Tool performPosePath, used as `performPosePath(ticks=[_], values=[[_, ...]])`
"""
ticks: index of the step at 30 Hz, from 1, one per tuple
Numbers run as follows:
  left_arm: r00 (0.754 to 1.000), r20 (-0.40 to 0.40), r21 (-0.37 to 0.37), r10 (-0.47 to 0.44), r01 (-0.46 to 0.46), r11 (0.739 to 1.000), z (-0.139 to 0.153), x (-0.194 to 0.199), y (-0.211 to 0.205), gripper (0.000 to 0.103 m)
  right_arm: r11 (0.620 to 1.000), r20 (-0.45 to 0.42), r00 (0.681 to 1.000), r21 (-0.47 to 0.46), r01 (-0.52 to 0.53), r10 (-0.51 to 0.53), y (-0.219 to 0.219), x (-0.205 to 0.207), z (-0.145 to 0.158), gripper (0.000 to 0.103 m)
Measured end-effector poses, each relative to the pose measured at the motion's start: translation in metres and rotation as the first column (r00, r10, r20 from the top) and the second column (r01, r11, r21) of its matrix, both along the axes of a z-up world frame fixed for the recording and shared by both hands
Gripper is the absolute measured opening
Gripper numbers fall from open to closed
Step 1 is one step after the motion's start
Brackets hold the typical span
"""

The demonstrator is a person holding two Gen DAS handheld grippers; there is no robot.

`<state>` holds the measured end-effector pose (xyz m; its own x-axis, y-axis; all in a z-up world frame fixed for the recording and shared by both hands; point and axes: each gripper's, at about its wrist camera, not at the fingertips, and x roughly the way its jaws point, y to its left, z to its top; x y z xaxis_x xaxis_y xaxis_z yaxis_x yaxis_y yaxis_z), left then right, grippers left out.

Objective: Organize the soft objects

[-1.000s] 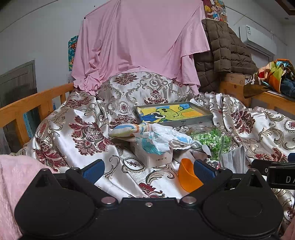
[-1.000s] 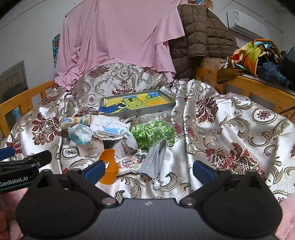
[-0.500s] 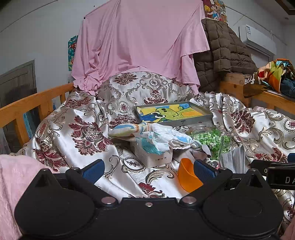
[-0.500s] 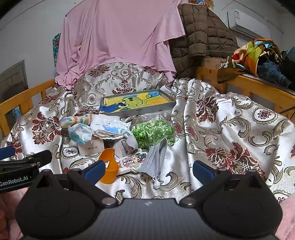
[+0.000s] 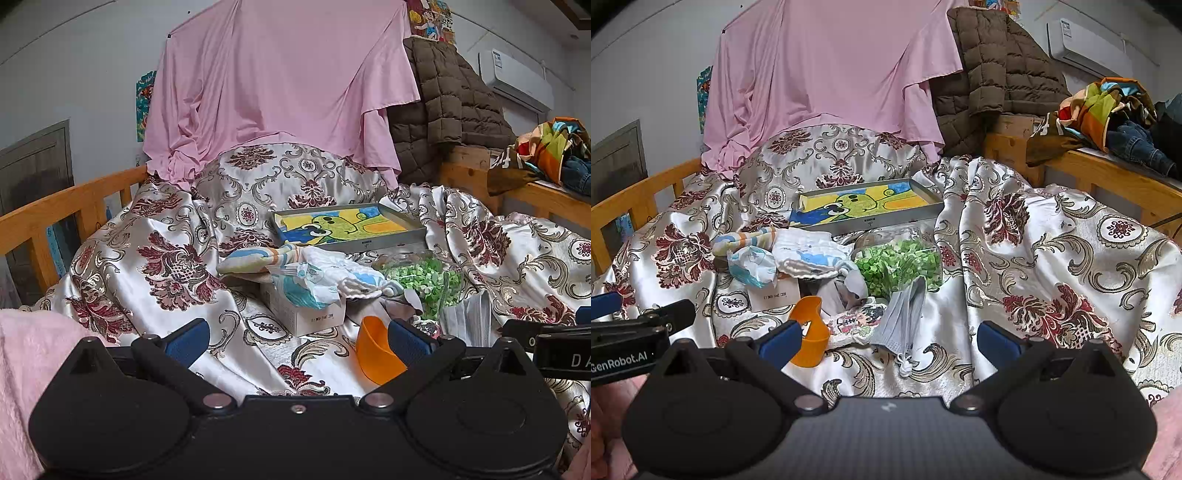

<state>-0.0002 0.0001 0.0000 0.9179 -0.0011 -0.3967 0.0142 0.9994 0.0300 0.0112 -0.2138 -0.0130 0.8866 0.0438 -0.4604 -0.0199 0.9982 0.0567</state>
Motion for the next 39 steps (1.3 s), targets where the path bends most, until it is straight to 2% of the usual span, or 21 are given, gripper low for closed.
performPosePath(ticks=[30, 35, 39], values=[[1.000, -0.002, -0.001, -0.004, 0.004, 1.000, 0.0000, -0.0001, 0.0004, 0.102, 1.000, -0.003, 1.000, 0.002, 0.003, -0.003, 0.0019, -0.0009, -0.0052, 0.103], [1.000, -0.016, 0.006, -0.008, 0.008, 1.000, 0.0010, 0.0019, -0.0021, 0.102, 1.000, -0.008, 1.000, 0.012, 0.011, -0.011, 0.0004, -0.0010, -0.0040, 0.103], [0.998, -0.055, 0.007, -0.020, 0.020, 1.000, 0.0014, 0.0080, -0.0026, 0.102, 1.000, -0.045, 0.999, 0.014, 0.026, -0.025, -0.0029, 0.0049, -0.0018, 0.103]])
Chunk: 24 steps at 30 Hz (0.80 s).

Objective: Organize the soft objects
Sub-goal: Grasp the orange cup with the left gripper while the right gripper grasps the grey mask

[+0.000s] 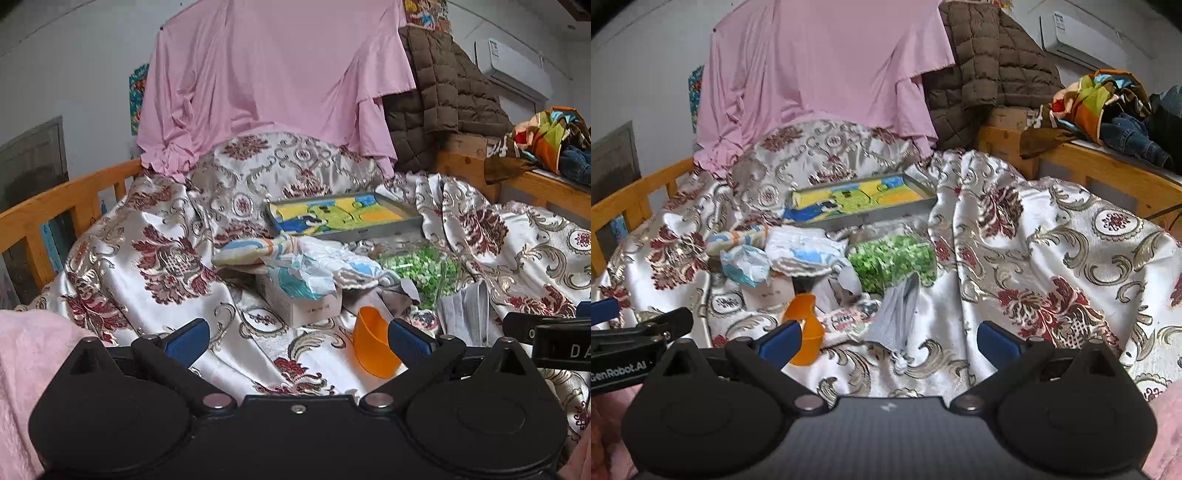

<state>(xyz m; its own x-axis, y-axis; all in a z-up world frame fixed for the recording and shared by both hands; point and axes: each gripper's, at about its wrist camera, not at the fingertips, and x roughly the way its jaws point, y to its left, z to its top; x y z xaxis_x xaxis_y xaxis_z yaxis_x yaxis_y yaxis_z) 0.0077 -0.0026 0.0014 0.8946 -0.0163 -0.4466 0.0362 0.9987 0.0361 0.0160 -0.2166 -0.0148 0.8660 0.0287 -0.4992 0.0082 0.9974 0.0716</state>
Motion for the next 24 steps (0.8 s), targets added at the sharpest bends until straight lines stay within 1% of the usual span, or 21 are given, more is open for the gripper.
performPosePath(ticks=[4, 7, 10, 12, 14, 15, 17, 18, 22, 24], values=[[0.998, -0.053, -0.002, -0.044, 0.043, 0.999, 0.003, 0.011, -0.003, 0.102, 0.999, -0.042, 0.999, 0.041, 0.007, -0.005, -0.008, 0.011, 0.003, 0.103], [0.994, -0.068, 0.031, -0.084, 0.086, 0.996, 0.005, 0.020, -0.008, 0.102, 0.996, -0.089, 0.996, 0.087, 0.014, -0.006, -0.019, 0.027, 0.005, 0.103], [0.986, -0.110, 0.047, -0.126, 0.132, 0.990, 0.004, 0.034, -0.013, 0.102, 0.992, -0.139, 0.990, 0.123, 0.005, 0.012, -0.031, 0.048, 0.006, 0.103], [0.976, -0.153, 0.044, -0.156, 0.165, 0.985, 0.003, 0.047, -0.016, 0.102, 0.989, -0.182, 0.983, 0.147, -0.005, 0.032, -0.037, 0.064, 0.004, 0.103], [0.960, -0.215, 0.019, -0.180, 0.188, 0.982, 0.002, 0.062, -0.020, 0.102, 0.985, -0.224, 0.974, 0.173, -0.004, 0.044, -0.042, 0.079, -0.001, 0.103], [0.948, -0.255, -0.003, -0.192, 0.198, 0.980, -0.001, 0.072, -0.023, 0.102, 0.985, -0.244, 0.969, 0.171, -0.005, 0.047, -0.042, 0.085, -0.005, 0.103], [0.934, -0.298, -0.020, -0.199, 0.202, 0.979, -0.006, 0.086, -0.028, 0.102, 0.987, -0.273, 0.961, 0.159, -0.012, 0.055, -0.041, 0.095, -0.012, 0.103], [0.931, -0.306, -0.016, -0.199, 0.204, 0.979, -0.009, 0.092, -0.032, 0.102, 0.988, -0.282, 0.957, 0.154, -0.022, 0.065, -0.040, 0.100, -0.014, 0.103], [0.915, -0.341, 0.010, -0.213, 0.230, 0.973, -0.021, 0.106, -0.044, 0.102, 0.993, -0.264, 0.962, 0.113, -0.041, 0.070, -0.042, 0.113, -0.013, 0.103], [0.905, -0.361, -0.003, -0.225, 0.240, 0.971, -0.028, 0.109, -0.046, 0.102, 0.994, -0.257, 0.964, 0.099, -0.052, 0.076, -0.047, 0.122, -0.012, 0.103]])
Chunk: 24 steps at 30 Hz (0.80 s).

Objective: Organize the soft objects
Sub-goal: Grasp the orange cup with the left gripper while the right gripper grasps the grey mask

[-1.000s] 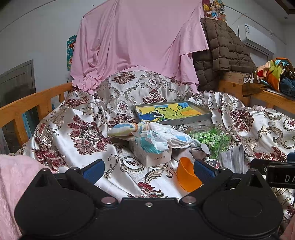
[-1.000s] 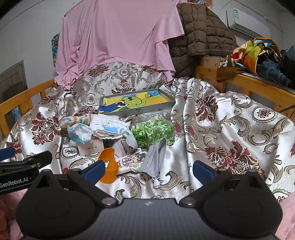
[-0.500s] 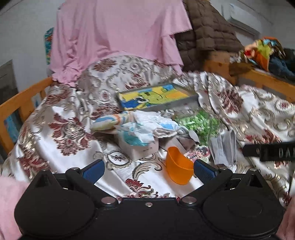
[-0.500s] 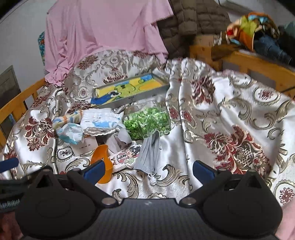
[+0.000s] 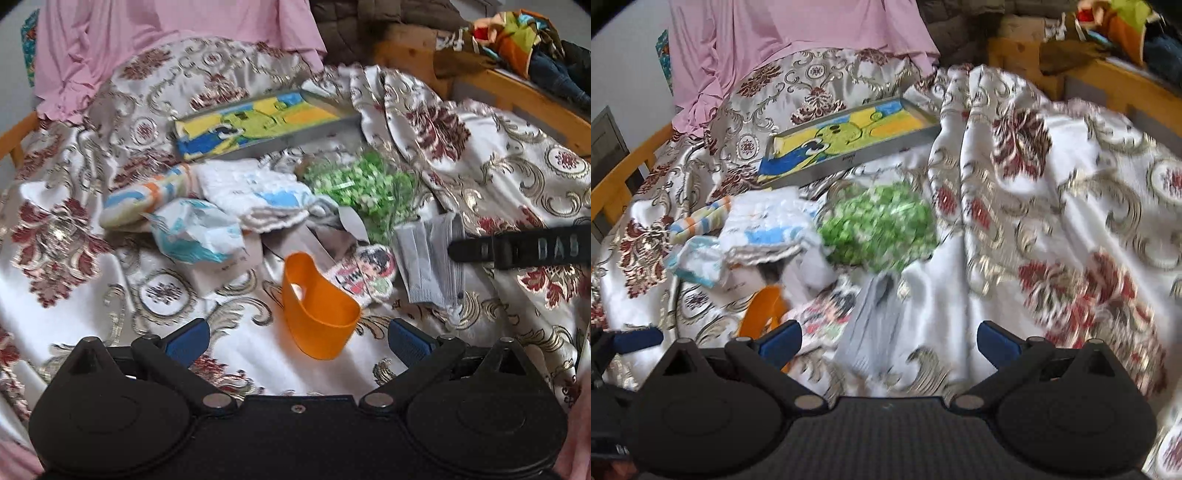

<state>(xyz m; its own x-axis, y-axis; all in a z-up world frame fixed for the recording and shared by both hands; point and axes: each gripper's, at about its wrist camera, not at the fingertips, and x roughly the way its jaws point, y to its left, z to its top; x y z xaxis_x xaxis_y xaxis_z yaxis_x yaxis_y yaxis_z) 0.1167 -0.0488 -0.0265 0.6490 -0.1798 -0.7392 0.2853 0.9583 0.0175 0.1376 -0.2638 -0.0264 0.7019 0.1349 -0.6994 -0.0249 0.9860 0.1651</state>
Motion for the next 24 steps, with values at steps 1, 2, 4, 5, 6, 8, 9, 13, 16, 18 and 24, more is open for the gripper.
performPosePath(ticks=[1, 2, 4, 5, 6, 8, 9, 13, 16, 18, 24], values=[[1.000, -0.014, -0.008, -0.002, 0.002, 1.000, -0.003, 0.002, 0.000, 0.102, 1.000, -0.002, 1.000, 0.001, -0.012, 0.012, -0.003, 0.005, 0.000, 0.103], [0.999, -0.034, -0.025, -0.005, 0.005, 1.000, -0.006, 0.004, 0.000, 0.102, 1.000, -0.012, 1.000, 0.007, -0.025, 0.025, -0.005, 0.010, -0.001, 0.103], [0.998, -0.062, -0.053, -0.011, 0.008, 0.999, -0.011, 0.010, 0.000, 0.102, 0.998, -0.043, 0.998, 0.038, -0.054, 0.056, -0.010, 0.022, -0.004, 0.103], [0.997, -0.076, -0.067, -0.011, 0.006, 0.998, -0.014, 0.013, 0.000, 0.102, 0.997, -0.061, 0.996, 0.053, -0.062, 0.065, -0.012, 0.027, -0.006, 0.103], [0.996, -0.091, -0.080, -0.010, 0.003, 0.997, -0.016, 0.017, -0.001, 0.102, 0.995, -0.081, 0.993, 0.070, -0.075, 0.081, -0.014, 0.034, -0.008, 0.103], [0.994, -0.109, -0.104, -0.012, 0.001, 0.995, -0.021, 0.023, -0.002, 0.102, 0.991, -0.099, 0.989, 0.090, -0.101, 0.110, -0.017, 0.043, -0.013, 0.103], [0.993, -0.116, -0.117, -0.010, -0.003, 0.993, -0.023, 0.027, -0.003, 0.102, 0.989, -0.104, 0.987, 0.094, -0.116, 0.126, -0.017, 0.047, -0.015, 0.103], [0.991, -0.137, -0.157, 0.002, -0.024, 0.987, -0.032, 0.039, -0.007, 0.100, 0.980, -0.134, 0.975, 0.115, -0.164, 0.179, -0.013, 0.060, -0.029, 0.103], [0.988, -0.156, -0.172, 0.004, -0.032, 0.985, -0.039, 0.048, -0.009, 0.096, 0.973, -0.163, 0.966, 0.148, -0.176, 0.200, -0.010, 0.069, -0.040, 0.098], [0.988, -0.157, -0.167, 0.005, -0.032, 0.985, -0.042, 0.050, -0.011, 0.094, 0.970, -0.174, 0.962, 0.164, -0.182, 0.210, -0.008, 0.073, -0.044, 0.096], [0.983, -0.174, -0.183, 0.049, -0.081, 0.980, -0.046, 0.055, -0.001, 0.076, 0.968, -0.205, 0.953, 0.166, -0.189, 0.222, -0.003, 0.082, -0.054, 0.083]])
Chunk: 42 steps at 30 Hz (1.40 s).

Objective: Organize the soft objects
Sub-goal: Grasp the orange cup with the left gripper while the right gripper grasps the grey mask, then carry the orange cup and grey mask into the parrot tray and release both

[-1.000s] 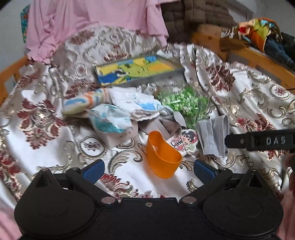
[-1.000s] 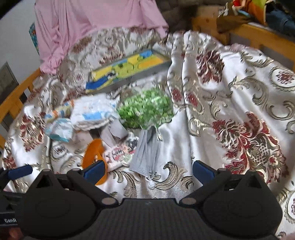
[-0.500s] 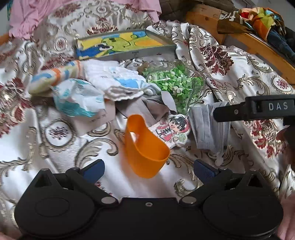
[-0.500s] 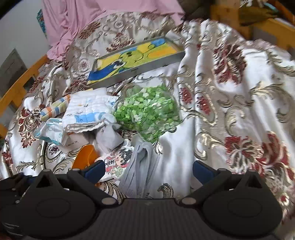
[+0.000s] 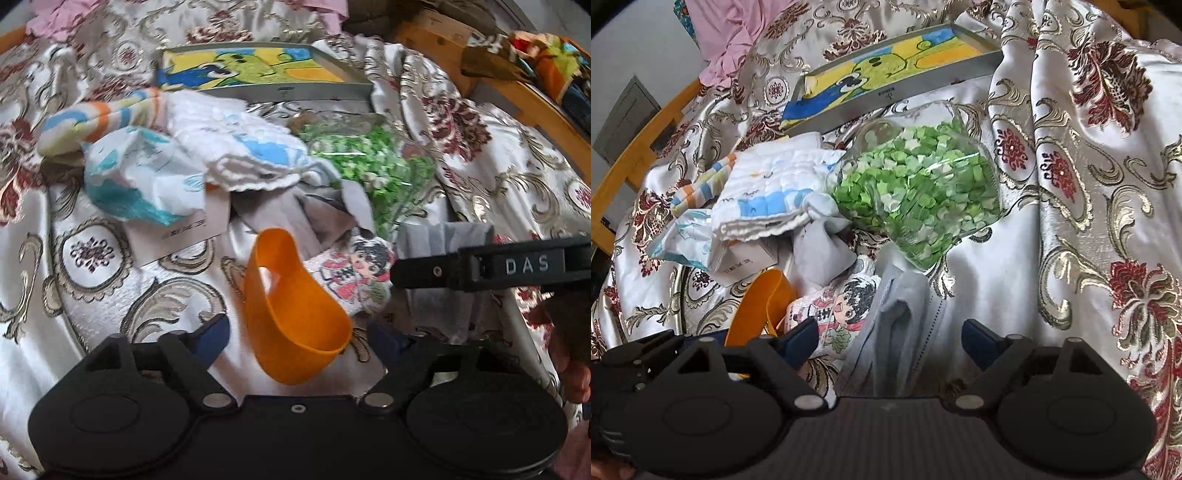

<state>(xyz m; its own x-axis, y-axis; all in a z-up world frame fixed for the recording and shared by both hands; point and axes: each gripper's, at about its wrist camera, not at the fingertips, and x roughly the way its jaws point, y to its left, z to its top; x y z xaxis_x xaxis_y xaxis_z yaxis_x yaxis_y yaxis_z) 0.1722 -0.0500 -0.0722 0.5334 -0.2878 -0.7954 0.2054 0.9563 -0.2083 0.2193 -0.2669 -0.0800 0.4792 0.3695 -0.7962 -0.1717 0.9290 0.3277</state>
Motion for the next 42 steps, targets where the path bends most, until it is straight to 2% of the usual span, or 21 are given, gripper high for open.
performPosePath(ticks=[5, 8, 11, 16, 19, 23, 27, 31, 33, 36, 39, 42], values=[[1.000, -0.006, -0.034, 0.029, -0.029, 0.999, -0.004, 0.004, 0.005, 0.065, 1.000, -0.008, 1.000, -0.026, 0.005, -0.005, 0.004, 0.002, -0.002, 0.055], [1.000, -0.010, -0.050, 0.018, -0.018, 0.999, -0.004, 0.004, 0.004, 0.054, 0.999, -0.002, 1.000, -0.040, 0.013, -0.013, 0.005, 0.002, 0.001, 0.049], [1.000, -0.015, -0.057, 0.014, -0.015, 0.998, -0.004, 0.003, 0.003, 0.051, 0.998, -0.001, 1.000, -0.063, 0.011, -0.011, 0.009, 0.001, 0.003, 0.044], [0.999, -0.032, -0.035, -0.014, 0.013, 0.999, -0.009, 0.002, -0.003, 0.063, 0.997, -0.001, 1.000, -0.074, 0.012, -0.012, 0.011, 0.000, 0.004, 0.044], [0.999, -0.030, -0.031, -0.014, 0.013, 0.999, -0.009, 0.003, -0.004, 0.063, 0.998, 0.001, 1.000, -0.061, 0.012, -0.012, 0.009, -0.001, 0.004, 0.030], [0.999, -0.036, -0.024, 0.008, -0.009, 1.000, -0.010, 0.004, -0.001, 0.048, 0.998, 0.017, 1.000, -0.066, 0.018, -0.017, 0.008, -0.005, 0.009, 0.022], [0.999, -0.035, -0.039, 0.028, -0.029, 0.999, -0.007, 0.001, 0.004, 0.035, 0.997, 0.045, 0.999, -0.065, 0.033, -0.030, 0.007, -0.011, 0.016, 0.019], [0.999, -0.017, -0.028, 0.052, -0.052, 0.998, 0.002, -0.006, 0.003, 0.027, 0.997, 0.079, 0.996, -0.051, 0.052, -0.048, 0.009, -0.015, 0.031, 0.016], [0.998, 0.002, -0.037, 0.061, -0.061, 0.997, 0.008, -0.011, 0.005, 0.025, 0.997, 0.122, 0.992, -0.053, 0.048, -0.041, 0.015, -0.020, 0.042, 0.016], [0.996, 0.046, -0.105, 0.074, -0.069, 0.992, 0.021, -0.022, 0.011, 0.024, 0.999, 0.182, 0.982, -0.023, 0.048, -0.043, 0.018, -0.030, 0.059, 0.016], [0.992, 0.085, -0.178, 0.096, -0.079, 0.981, 0.037, -0.031, 0.016, 0.023, 0.996, 0.199, 0.976, 0.041, 0.080, -0.087, 0.012, -0.038, 0.072, 0.016], [0.983, 0.135, -0.234, 0.124, -0.090, 0.968, 0.058, -0.035, 0.018, 0.023, 0.990, 0.261, 0.957, 0.104, 0.100, -0.124, 0.012, -0.044, 0.096, 0.016]])
